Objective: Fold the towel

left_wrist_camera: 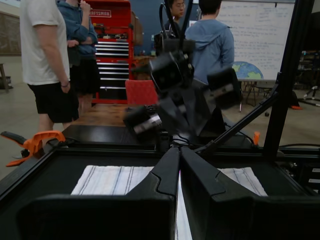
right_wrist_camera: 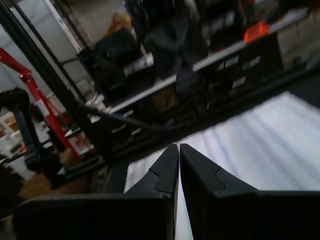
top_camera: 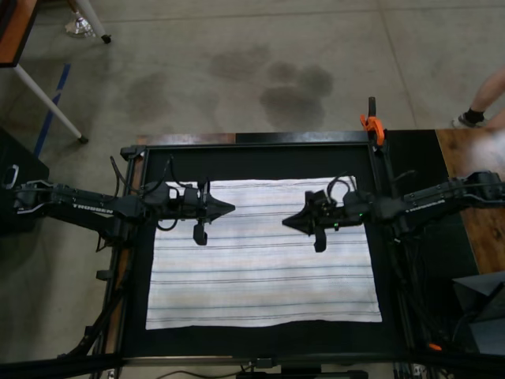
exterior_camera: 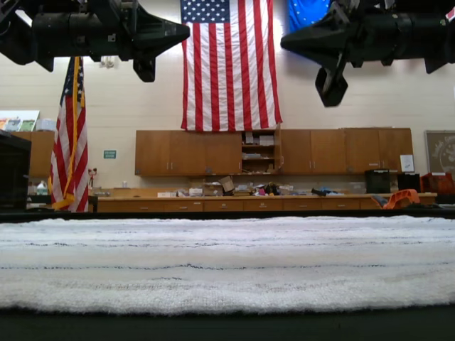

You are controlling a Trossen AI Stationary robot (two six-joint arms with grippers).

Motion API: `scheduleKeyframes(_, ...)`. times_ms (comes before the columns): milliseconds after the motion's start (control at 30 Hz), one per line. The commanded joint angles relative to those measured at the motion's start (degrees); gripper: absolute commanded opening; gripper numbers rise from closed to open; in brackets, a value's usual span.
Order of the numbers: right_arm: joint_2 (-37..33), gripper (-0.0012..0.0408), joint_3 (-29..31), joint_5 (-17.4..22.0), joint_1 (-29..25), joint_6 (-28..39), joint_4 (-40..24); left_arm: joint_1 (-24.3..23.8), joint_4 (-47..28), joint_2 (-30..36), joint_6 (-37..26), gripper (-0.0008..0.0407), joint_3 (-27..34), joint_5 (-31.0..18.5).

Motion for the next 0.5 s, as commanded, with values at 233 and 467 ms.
scheduleKeyframes(233, 9.20, 0.0000, 0.44, 0.02, 7.80, 14.49, 7.37, 0.04, -6.45, 0.00, -0.02, 0.0000, 0.02, -0.35)
scheduleKeyframes(467, 15.41, 0.0000, 7.43, 0.02, 14.12, 14.43, 6.45, 0.09, -8.74, 0.15, 1.07, 0.0000, 0.02, -8.50)
